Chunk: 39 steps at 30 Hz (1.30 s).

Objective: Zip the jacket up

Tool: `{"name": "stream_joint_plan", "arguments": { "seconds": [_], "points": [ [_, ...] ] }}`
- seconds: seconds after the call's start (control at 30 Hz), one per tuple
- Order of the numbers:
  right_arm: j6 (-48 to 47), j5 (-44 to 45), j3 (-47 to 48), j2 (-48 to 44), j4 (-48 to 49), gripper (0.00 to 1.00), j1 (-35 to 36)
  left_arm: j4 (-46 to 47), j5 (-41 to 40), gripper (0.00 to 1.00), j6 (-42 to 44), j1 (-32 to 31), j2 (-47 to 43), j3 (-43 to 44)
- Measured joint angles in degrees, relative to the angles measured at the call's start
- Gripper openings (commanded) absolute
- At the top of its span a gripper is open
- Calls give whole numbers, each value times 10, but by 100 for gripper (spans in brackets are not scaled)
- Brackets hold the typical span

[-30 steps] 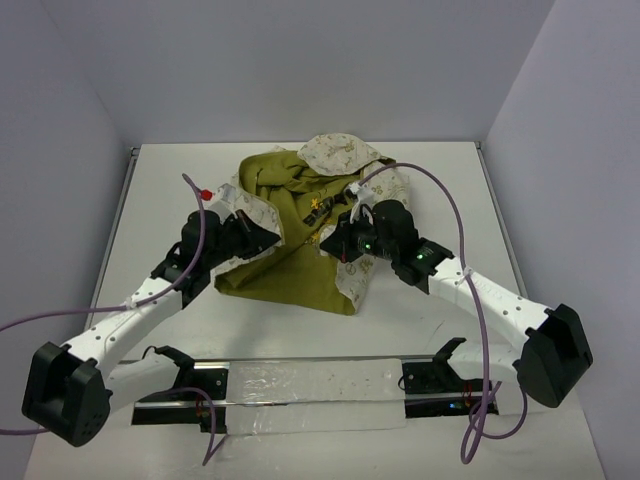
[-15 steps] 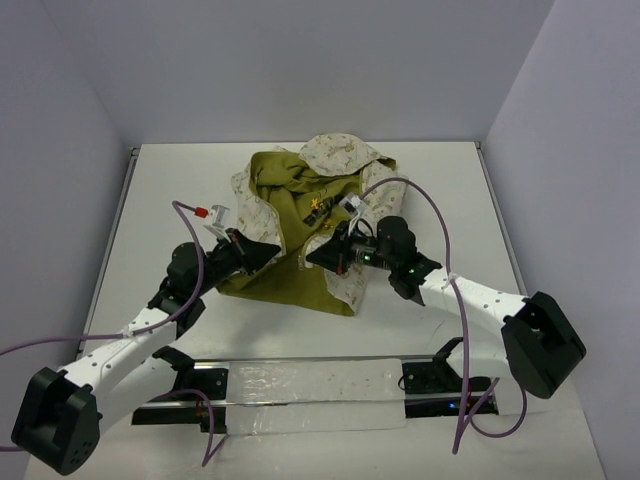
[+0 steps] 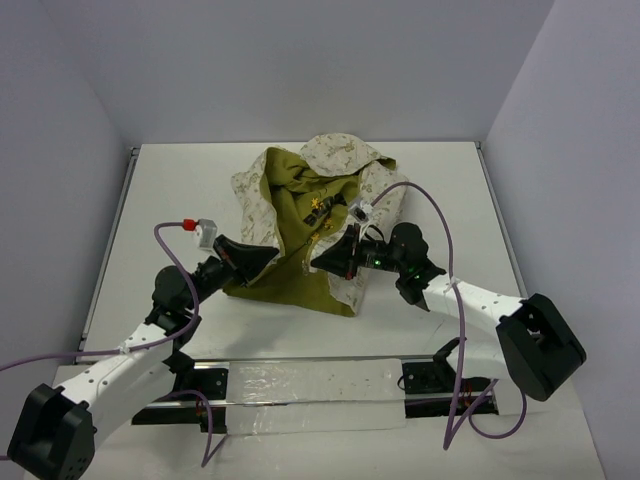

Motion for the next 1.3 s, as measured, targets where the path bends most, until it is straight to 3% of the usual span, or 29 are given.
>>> {"name": "stream_joint_plan", "arguments": {
  "seconds": [0.37, 1.3],
  "points": [
    [43, -72, 5, 25, 71, 0, 0, 54, 29, 0, 7, -17, 11, -5],
    [103, -104, 26, 55, 140, 0, 0, 58, 33, 0, 11, -40, -1, -13]
  ]
}}
